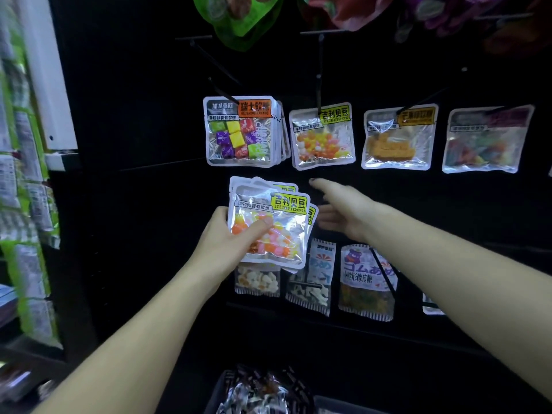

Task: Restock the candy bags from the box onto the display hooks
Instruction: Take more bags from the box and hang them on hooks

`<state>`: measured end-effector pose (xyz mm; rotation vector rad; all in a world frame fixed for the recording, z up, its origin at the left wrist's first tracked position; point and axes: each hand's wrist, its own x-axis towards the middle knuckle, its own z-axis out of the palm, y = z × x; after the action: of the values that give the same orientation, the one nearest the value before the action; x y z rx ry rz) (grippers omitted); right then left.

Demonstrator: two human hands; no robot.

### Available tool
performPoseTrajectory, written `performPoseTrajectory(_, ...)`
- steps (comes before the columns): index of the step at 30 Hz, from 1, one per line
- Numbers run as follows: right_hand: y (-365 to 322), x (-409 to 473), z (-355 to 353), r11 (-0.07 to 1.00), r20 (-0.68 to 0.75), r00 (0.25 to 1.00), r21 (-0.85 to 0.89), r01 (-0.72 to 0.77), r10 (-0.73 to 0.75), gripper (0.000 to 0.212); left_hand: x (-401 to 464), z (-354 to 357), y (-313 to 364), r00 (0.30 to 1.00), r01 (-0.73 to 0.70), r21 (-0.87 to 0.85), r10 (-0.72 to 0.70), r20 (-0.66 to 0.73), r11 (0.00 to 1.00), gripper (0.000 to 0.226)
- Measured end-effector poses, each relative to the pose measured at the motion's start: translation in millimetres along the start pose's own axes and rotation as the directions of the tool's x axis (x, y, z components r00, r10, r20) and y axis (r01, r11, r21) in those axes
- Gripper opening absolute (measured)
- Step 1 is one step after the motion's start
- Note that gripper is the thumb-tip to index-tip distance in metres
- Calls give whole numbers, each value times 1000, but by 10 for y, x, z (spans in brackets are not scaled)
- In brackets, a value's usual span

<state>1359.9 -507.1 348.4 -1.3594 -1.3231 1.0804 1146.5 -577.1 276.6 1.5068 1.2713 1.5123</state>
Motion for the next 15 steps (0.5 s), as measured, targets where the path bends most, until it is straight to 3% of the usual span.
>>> performPoseTrajectory(6, 224, -371, 18, 999, 263, 965, -42, -4, 15, 87, -20, 29, 29, 1000, -2, -11, 2, -13, 1000, 35)
performPoseTrajectory(9, 254, -471, 79, 998, 291, 956, -55, 41, -23, 54, -33, 50, 69, 1000, -14, 5, 14, 4, 1000, 11)
performPoseTrajectory(11, 262, -515, 107, 998, 251, 966, -12, 60, -55, 29, -14, 56, 71, 1000, -1, -17, 2, 3, 1000, 25)
performPoseTrajectory(13, 256, -529, 138, 995, 225, 970, 36, 89, -95, 20, 16, 44, 66, 1000, 25, -11, -25, 9, 1000, 61)
performPoseTrajectory(15, 245, -532, 176, 991, 225, 966, 81, 110, -125, 17, 47, 36, 51, 998, 67, 14, -67, 12, 998, 77)
